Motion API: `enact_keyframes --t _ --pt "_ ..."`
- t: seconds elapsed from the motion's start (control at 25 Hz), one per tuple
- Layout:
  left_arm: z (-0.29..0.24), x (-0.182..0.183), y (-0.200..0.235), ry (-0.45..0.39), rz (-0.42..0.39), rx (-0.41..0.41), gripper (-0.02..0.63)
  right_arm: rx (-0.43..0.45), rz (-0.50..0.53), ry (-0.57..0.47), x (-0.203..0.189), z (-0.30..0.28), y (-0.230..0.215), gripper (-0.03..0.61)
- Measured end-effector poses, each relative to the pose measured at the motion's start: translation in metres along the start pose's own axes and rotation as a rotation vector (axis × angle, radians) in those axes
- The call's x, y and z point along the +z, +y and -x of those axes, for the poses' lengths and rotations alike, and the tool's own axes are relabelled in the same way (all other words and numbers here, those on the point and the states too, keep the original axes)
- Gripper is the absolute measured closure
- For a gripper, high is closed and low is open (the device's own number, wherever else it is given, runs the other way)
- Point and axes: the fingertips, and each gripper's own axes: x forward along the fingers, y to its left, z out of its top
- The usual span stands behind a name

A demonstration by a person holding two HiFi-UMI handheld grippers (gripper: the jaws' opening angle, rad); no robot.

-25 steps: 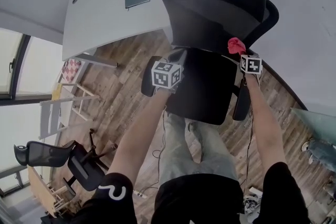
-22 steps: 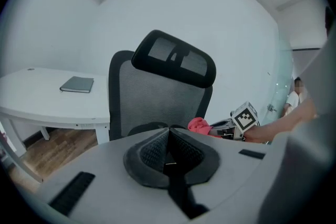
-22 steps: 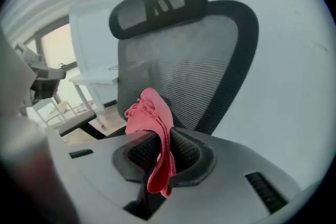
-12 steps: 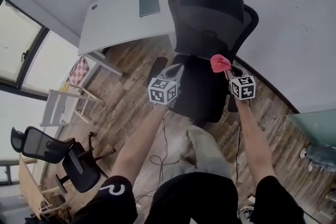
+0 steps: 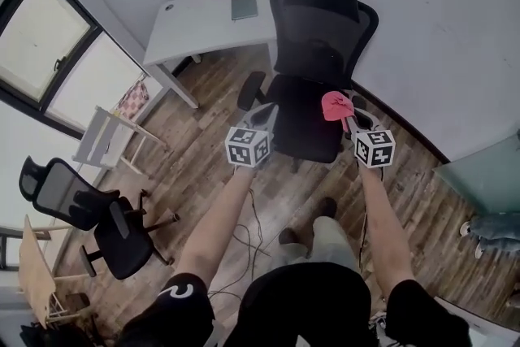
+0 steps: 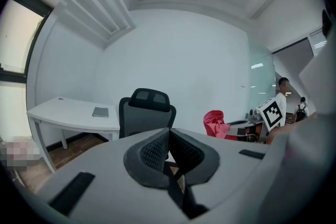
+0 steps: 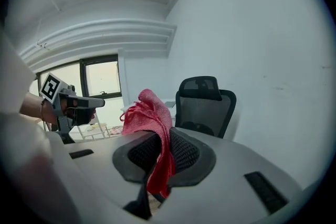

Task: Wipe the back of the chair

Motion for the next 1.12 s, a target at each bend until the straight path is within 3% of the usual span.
enact_keyframes --t 0.44,0.72,1.12 --pt "0.077 0.011 -0.095 -0.039 -0.082 0.034 0.589 0.058 -0.037 -0.039 0.000 0.102 0.034 0.515" --pt "0.097 0.004 -0.158 -0.045 -0.097 0.058 0.589 0.100 0.022 -0.054 0.001 0.152 0.033 0.515" --pt "0.114 -0.005 -0.222 -0.055 -0.108 0.077 0.589 0.124 0.028 -0.085 -0.005 0.213 0.023 0.515"
